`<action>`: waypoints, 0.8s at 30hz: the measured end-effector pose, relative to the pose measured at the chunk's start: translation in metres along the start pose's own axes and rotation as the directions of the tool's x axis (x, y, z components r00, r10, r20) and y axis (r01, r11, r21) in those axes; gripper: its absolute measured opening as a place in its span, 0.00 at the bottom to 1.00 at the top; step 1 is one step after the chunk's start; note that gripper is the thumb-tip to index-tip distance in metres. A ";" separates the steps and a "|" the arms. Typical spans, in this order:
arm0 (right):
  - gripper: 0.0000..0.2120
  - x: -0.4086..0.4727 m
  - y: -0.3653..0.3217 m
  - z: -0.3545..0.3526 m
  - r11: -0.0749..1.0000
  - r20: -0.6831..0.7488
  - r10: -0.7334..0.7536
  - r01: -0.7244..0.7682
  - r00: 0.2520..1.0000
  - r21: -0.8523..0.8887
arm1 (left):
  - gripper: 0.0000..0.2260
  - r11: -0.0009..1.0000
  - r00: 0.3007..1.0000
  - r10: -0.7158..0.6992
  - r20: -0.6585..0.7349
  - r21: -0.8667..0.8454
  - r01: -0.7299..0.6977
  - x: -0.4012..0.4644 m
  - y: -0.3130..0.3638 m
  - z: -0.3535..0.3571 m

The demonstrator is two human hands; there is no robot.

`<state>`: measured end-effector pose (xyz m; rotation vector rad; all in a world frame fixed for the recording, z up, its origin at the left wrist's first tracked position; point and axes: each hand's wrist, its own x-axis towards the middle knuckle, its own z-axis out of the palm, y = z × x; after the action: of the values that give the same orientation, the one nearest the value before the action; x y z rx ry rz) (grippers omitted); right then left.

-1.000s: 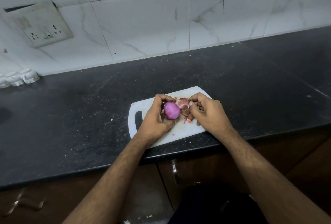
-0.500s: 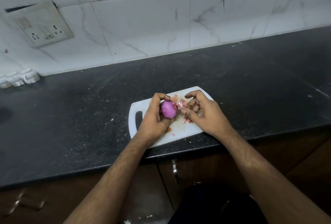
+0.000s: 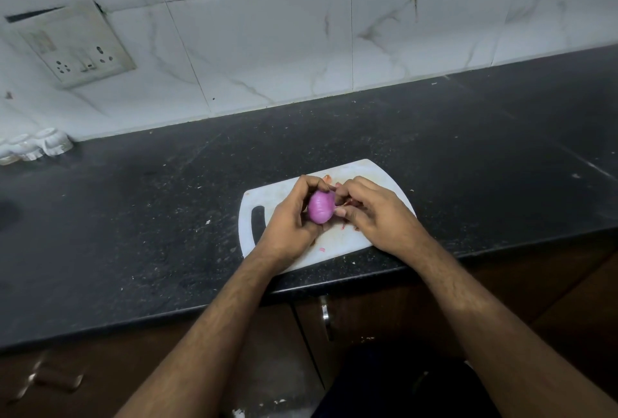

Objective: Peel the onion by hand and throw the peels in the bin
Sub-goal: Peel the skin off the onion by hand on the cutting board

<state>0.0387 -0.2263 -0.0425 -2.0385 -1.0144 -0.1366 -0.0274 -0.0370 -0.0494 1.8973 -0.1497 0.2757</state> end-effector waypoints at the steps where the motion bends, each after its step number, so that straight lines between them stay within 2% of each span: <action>1: 0.08 0.000 0.001 0.000 1.000 -0.004 0.004 -0.004 1.000 0.008 | 0.23 1.000 1.000 -0.006 -0.001 0.000 0.006 0.000 0.000 0.000; 10: 0.03 0.002 0.006 -0.002 0.998 0.024 -0.010 0.009 1.000 0.062 | 0.26 0.997 0.998 -0.055 0.041 -0.057 0.057 0.000 -0.002 0.000; 15: 0.07 -0.001 0.004 -0.010 0.964 -0.001 0.100 -0.097 0.995 0.246 | 0.25 0.987 0.995 -0.097 -0.012 -0.128 0.094 -0.001 0.003 -0.003; 19: 0.04 0.003 0.008 -0.004 0.986 -0.073 0.097 -0.086 0.993 0.141 | 0.26 0.981 0.994 -0.105 0.000 -0.163 0.104 -0.002 0.000 -0.003; 24: 0.13 0.007 0.013 0.001 0.998 -0.069 0.056 -0.054 0.996 0.035 | 0.24 0.980 0.988 -0.139 -0.072 -0.152 0.126 -0.004 0.004 -0.003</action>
<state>0.0518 -0.2258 -0.0480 -2.0151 -0.9111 -0.1600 -0.0328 -0.0359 -0.0466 1.7380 0.0126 0.2453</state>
